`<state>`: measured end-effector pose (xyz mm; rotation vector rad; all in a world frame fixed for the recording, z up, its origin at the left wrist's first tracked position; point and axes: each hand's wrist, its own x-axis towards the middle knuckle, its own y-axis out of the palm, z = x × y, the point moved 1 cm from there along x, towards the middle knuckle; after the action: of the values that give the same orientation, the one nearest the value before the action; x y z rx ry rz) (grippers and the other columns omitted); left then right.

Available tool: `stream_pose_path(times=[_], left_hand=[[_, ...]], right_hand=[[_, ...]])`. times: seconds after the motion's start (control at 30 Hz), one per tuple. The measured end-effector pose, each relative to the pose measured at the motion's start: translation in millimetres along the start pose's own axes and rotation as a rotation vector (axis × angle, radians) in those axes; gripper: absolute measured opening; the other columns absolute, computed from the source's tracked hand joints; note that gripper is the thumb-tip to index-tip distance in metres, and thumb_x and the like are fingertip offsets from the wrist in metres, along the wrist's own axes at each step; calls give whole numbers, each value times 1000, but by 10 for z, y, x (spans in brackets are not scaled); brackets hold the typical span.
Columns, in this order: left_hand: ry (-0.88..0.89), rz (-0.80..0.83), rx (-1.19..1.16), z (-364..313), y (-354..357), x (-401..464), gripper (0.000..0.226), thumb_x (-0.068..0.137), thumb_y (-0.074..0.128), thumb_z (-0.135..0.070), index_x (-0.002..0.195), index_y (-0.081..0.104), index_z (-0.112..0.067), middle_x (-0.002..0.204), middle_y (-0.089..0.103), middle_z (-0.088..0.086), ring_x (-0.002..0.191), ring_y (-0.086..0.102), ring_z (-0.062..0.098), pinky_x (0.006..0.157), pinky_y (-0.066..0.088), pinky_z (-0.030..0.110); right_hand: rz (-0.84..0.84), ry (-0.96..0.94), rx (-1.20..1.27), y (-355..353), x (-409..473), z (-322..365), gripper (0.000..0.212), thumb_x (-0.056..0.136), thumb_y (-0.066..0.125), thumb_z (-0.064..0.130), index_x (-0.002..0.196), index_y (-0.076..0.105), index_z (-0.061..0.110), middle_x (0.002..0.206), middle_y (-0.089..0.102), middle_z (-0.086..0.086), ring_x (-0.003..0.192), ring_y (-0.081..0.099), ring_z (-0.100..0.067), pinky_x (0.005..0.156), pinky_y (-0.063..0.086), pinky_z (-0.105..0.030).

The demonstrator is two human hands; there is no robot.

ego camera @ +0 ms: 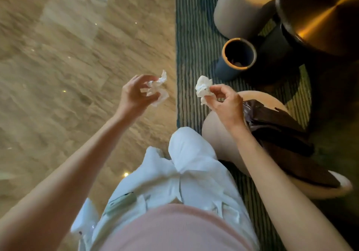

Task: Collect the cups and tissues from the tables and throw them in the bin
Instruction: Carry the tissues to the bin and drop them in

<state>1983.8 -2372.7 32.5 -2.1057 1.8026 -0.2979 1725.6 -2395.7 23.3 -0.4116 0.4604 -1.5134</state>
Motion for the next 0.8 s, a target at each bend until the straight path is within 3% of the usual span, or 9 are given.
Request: stream_pose_path(times=[0.17, 0.33, 0.53, 0.7, 0.8], left_hand=[[9, 109, 77, -31, 266, 1146, 40, 71, 74, -3, 105, 67, -21, 99, 59, -3, 84, 58, 0, 73, 46, 7], [-9, 182, 110, -189, 633, 2293, 39, 71, 74, -3, 105, 67, -23, 96, 58, -6, 86, 58, 2, 71, 43, 3], [77, 339, 183, -485, 1237, 3562, 38, 71, 75, -7, 106, 68, -19, 100, 60, -4, 91, 61, 14, 77, 51, 22], [190, 443, 225, -608, 1797, 4495, 37, 72, 75, -7, 107, 68, -16, 98, 59, -4, 78, 53, -4, 69, 41, 3], [237, 582, 268, -556, 2191, 5039, 36, 75, 75, -9, 109, 67, -12, 103, 60, 0, 81, 53, 1, 71, 40, 3]], right_hand=[[-72, 104, 6, 85, 957, -161, 21, 79, 75, 22, 98, 69, 15, 97, 69, -2, 78, 61, -1, 70, 47, -12], [-117, 155, -9, 11, 2044, -371, 23, 78, 75, 23, 99, 69, 15, 97, 69, -1, 86, 63, -11, 75, 51, -23], [-197, 251, 20, -311, 3080, -473, 22, 80, 73, 24, 100, 68, 16, 98, 69, 0, 84, 63, -6, 75, 51, -19], [-283, 333, 23, -450, 3690, -695, 21, 82, 70, 27, 101, 66, 19, 98, 67, 3, 90, 61, -9, 82, 53, -32], [-367, 399, 41, -466, 4024, -905, 18, 83, 70, 26, 100, 65, 21, 95, 65, 8, 88, 60, -5, 81, 52, -28]])
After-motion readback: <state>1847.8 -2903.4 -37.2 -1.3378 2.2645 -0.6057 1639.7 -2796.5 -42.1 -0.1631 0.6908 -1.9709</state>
